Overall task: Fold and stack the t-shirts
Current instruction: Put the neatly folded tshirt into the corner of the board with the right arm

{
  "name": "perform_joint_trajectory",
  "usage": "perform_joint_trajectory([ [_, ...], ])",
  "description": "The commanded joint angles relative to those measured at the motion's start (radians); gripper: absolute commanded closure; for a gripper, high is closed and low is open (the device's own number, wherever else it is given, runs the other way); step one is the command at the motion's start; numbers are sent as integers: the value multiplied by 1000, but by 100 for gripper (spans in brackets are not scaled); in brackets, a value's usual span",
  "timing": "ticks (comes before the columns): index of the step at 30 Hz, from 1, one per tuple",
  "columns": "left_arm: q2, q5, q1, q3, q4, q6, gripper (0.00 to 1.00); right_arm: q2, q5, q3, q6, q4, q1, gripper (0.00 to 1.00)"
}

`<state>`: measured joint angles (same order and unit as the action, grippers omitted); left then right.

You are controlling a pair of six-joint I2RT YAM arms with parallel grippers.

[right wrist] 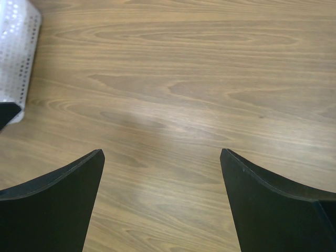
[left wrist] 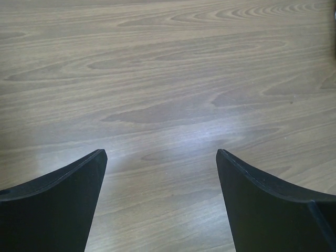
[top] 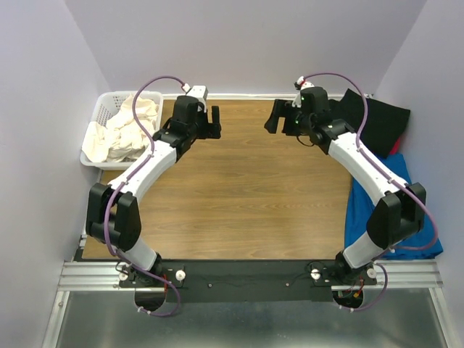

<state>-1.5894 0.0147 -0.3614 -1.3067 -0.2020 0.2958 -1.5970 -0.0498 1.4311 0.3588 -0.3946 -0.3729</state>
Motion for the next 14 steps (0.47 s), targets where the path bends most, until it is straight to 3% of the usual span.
perform_joint_trajectory([
  [1, 46, 56, -45, 41, 29, 9, 5, 11, 11, 31, 16, 39, -66, 0],
  [14, 98, 85, -65, 81, 47, 19, 5, -15, 21, 69, -9, 39, -156, 0],
])
